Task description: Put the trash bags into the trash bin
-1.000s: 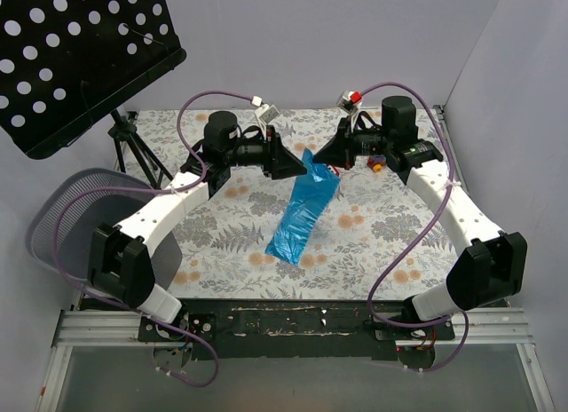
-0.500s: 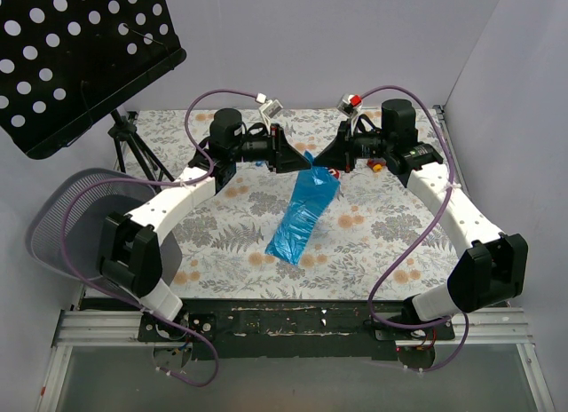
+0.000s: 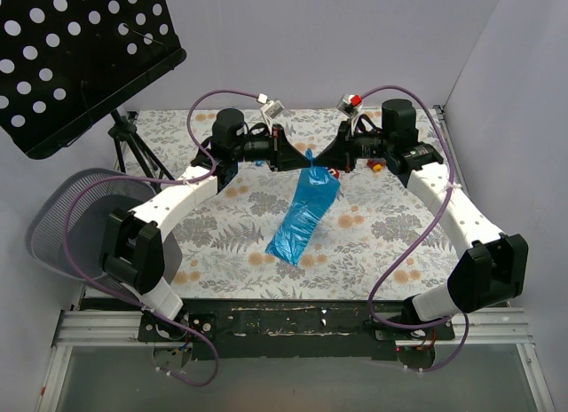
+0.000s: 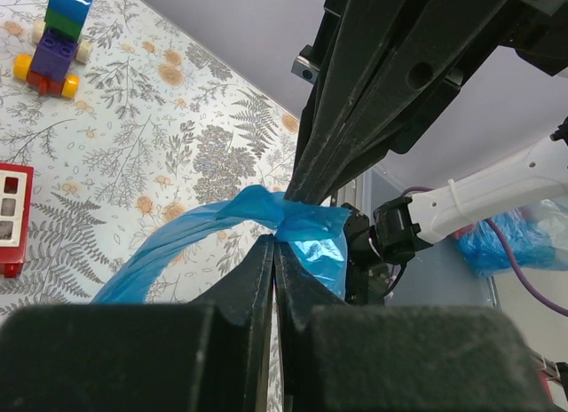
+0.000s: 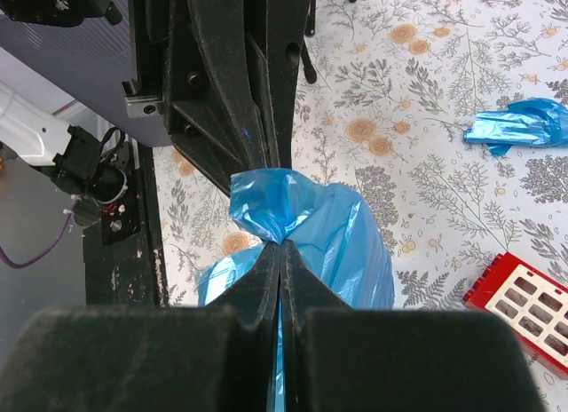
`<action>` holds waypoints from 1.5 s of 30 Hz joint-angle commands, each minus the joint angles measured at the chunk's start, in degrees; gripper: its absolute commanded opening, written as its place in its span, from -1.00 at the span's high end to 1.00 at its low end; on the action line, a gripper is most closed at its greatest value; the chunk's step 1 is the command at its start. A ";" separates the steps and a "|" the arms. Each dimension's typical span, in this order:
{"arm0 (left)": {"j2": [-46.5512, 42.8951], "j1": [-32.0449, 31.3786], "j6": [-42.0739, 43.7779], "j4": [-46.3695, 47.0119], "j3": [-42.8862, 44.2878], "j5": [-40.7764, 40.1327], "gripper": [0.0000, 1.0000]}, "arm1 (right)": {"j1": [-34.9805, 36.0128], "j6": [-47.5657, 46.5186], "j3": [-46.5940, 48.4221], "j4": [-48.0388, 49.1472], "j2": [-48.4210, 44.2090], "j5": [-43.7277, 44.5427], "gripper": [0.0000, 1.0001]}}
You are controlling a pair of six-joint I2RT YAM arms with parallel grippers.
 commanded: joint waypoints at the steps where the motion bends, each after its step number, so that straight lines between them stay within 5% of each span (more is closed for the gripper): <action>1: -2.94 0.35 2.58 -1.80 0.62 -2.42 1.00 | -1.22 0.47 1.66 0.96 -1.53 -0.08 0.97; 10: -4.62 0.43 3.46 -3.30 -1.31 -4.62 1.00 | -2.63 0.65 1.93 0.08 -1.18 -0.43 0.97; 13: -4.88 0.35 2.59 0.03 -1.32 0.72 1.00 | -2.63 0.56 1.75 0.26 -1.61 -0.43 0.97; 16: -4.62 0.08 0.13 0.30 -0.17 -0.92 0.10 | -2.63 0.56 1.14 0.17 -1.70 -1.22 0.97; 19: -3.39 0.08 -0.93 1.00 0.62 -1.46 -0.01 | -2.54 0.82 0.61 0.78 -1.97 -1.75 0.97; 36: 1.97 -0.97 -1.72 3.99 3.70 1.09 0.24 | -1.40 2.23 -0.01 2.19 -1.62 -3.77 0.97; 39: 2.15 -0.97 -1.46 4.78 3.61 2.40 0.55 | -1.31 2.40 -0.01 2.10 -1.35 -4.29 0.97; 41: 2.15 -0.97 -1.28 5.40 3.70 3.98 0.95 | -1.40 2.41 -0.18 2.19 -1.26 -4.47 0.97; 45: 1.27 -0.88 -0.49 3.82 3.52 3.73 1.00 | -1.93 3.11 -0.36 2.02 -1.09 -4.56 0.97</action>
